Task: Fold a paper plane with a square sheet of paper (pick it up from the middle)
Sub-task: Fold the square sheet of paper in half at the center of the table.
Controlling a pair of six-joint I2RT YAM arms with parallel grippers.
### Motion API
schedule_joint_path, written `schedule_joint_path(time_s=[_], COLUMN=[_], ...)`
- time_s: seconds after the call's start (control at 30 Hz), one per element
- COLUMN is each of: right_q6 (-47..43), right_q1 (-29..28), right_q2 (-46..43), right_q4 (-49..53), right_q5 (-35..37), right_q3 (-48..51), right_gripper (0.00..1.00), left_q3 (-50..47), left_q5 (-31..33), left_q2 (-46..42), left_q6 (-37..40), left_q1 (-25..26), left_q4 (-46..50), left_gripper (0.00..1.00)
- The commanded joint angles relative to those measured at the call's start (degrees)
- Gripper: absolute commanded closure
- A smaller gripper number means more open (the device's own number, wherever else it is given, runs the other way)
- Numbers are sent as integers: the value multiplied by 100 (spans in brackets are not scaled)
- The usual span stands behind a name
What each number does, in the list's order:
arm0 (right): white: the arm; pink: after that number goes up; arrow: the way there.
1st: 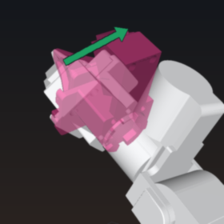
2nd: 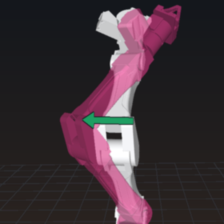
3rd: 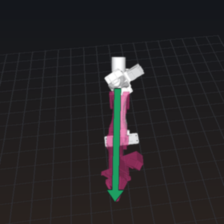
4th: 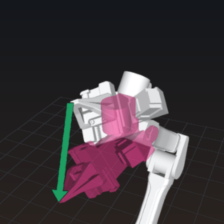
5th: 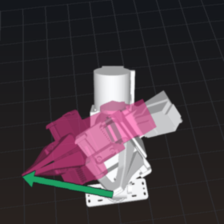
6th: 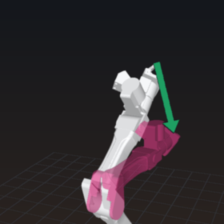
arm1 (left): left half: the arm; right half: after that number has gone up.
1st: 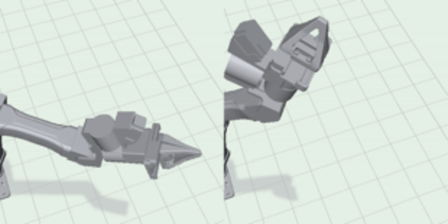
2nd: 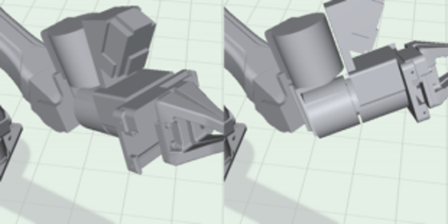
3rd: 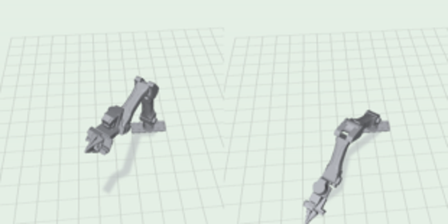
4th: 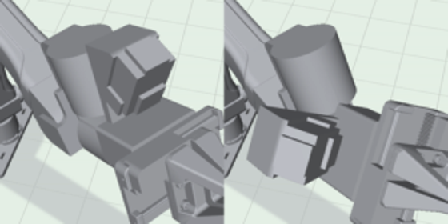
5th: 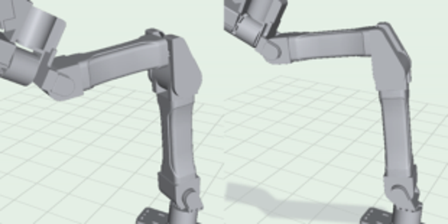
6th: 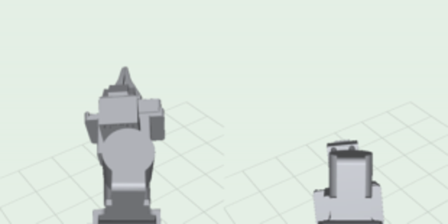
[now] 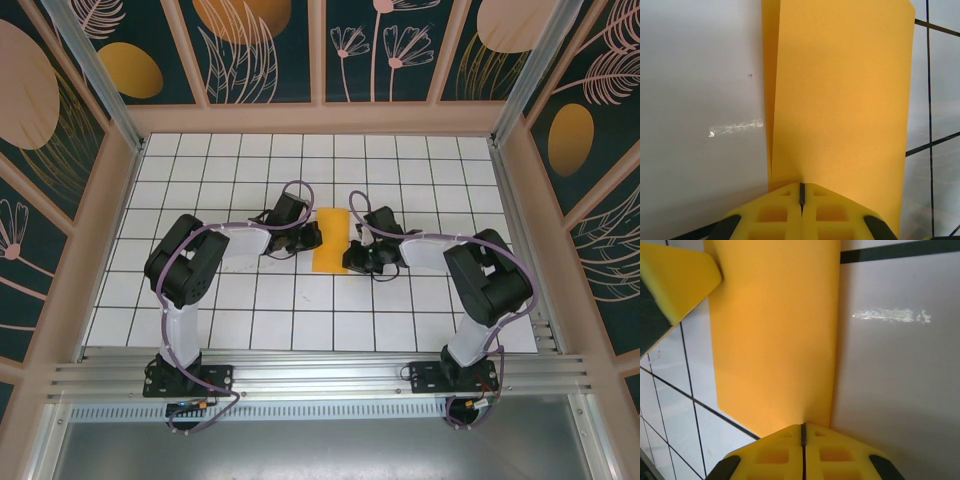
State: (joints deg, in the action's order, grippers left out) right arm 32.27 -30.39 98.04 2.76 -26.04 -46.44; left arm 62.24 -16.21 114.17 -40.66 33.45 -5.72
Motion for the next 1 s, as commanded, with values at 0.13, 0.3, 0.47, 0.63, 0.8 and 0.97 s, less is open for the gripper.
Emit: schedule_joint_path(time_s=[0.13,0.3,0.47,0.63,0.8,0.97], right_q6=[-10,-19,-30,1,-81,-180], right_q1=[-22,-19,-11,42,89,184], right_q2=[-156,-26,-631,-563,176,731], right_q4=[134,230,297,216,194,148], right_q5=[95,212,291,586,751,709], right_q3=[336,389,-25,-472,-1074,-1324], right_gripper=[93,94,93,93,94,94], left_q3=[-316,-326,-324,-293,-204,-169], left_q5=[606,601,610,577,519,535], left_q2=[354,357,309,129,52,-144], left_q6=[94,92,94,99,134,172], left_q1=[-52,-54,-50,-51,-57,-52], left_q4=[900,897,903,931,993,1064], left_gripper=[100,100,100,100,100,100])
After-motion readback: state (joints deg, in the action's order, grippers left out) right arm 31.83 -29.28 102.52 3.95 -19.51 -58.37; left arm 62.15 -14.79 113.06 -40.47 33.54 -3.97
